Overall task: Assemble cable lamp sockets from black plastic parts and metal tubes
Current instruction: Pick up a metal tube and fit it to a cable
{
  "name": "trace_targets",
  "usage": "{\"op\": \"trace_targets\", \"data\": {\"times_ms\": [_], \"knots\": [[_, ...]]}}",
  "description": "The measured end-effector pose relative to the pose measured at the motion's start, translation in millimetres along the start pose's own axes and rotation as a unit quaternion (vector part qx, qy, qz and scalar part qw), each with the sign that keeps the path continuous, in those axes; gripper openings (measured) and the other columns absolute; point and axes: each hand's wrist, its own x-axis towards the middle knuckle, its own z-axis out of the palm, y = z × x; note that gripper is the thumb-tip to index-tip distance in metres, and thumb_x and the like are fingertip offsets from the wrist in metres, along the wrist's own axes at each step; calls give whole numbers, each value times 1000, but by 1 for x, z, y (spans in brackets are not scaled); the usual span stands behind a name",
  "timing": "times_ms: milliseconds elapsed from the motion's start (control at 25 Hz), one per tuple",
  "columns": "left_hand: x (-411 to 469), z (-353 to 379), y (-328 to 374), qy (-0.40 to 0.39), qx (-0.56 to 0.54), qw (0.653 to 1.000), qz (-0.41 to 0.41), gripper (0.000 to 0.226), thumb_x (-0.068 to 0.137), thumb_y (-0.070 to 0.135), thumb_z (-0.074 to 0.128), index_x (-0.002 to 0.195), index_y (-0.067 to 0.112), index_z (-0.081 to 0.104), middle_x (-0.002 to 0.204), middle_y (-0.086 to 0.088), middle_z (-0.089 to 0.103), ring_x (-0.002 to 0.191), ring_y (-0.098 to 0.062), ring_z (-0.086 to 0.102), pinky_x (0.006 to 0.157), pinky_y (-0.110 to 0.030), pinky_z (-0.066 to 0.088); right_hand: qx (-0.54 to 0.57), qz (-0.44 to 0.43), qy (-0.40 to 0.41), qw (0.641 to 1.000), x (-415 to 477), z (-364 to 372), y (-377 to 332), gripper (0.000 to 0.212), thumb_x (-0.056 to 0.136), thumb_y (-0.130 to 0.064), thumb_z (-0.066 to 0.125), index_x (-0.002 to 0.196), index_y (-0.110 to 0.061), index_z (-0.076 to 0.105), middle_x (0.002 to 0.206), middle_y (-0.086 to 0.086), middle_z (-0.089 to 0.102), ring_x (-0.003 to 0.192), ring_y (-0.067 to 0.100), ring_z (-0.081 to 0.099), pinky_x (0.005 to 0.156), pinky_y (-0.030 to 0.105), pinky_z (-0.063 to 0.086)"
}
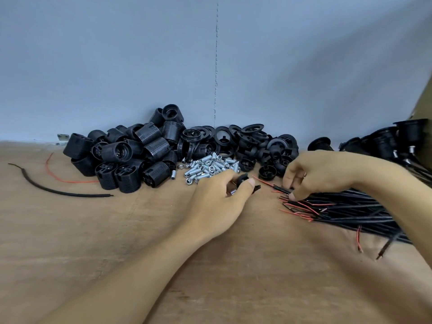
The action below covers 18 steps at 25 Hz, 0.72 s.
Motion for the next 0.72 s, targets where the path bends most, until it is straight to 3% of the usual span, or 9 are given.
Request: {"op": "trace_targets", "data": {"times_ms": [160, 280, 400, 480, 560, 640, 720], "knots": [[-4, -1, 5, -18, 10, 1000, 19, 21, 87, 55, 59, 80, 36, 65, 69, 31, 60, 63, 5, 54, 59, -10, 37, -5, -11, 75, 997, 12, 14, -5, 9, 81, -29, 80, 79, -22, 73, 83, -6, 71, 87, 14, 64, 79, 28, 52], [-4, -2, 6, -8, -9, 1000, 22, 11, 92, 37, 67, 81, 33, 65, 67, 16, 64, 58, 0, 53, 56, -13, 39, -1, -32, 88, 996, 15, 19, -6, 13, 83, -30, 79, 78, -20, 72, 81, -3, 72, 85, 16, 65, 80, 31, 54], [-3, -5, 8, -3, -53, 999, -4, 14, 96, 24, 59, 83, 30, 63, 74, -2, 68, 60, -14, 58, 57, -20, 41, 41, -62, 88, 993, 10, 12, -2, 11, 83, -32, 79, 79, -24, 71, 76, -9, 71, 75, 5, 62, 69, 20, 46], [-3, -8, 9, -7, -74, 997, -28, 18, 97, 20, 53, 83, 29, 60, 70, -2, 64, 64, -19, 57, 56, -18, 40, 65, -71, 87, 992, 9, 8, 0, 11, 85, -33, 78, 81, -25, 72, 77, -8, 72, 71, 3, 61, 67, 17, 43], [-3, -8, 9, -15, -82, 996, -38, 21, 97, 18, 50, 82, 29, 60, 67, 1, 61, 64, -18, 55, 58, -18, 39, 85, -76, 67, 991, 8, 8, 1, 11, 85, -33, 77, 83, -24, 72, 82, -2, 73, 74, 6, 61, 74, 23, 48], [-3, -8, 9, -21, -89, 995, -41, 24, 95, 14, 49, 82, 29, 62, 77, 0, 65, 73, -22, 60, 64, -24, 43, 93, -79, 51, 991, 9, 10, 2, 11, 87, -32, 75, 85, -22, 72, 87, 6, 73, 75, 10, 60, 80, 32, 50], [-2, -7, 8, -22, -94, 995, -38, 26, 93, 11, 49, 82, 29, 63, 80, 1, 66, 71, -19, 60, 63, -21, 43, 103, -88, 45, 990, 10, 11, 3, 9, 91, -29, 72, 90, -20, 69, 86, 9, 69, 74, 12, 57, 79, 35, 49]]}}
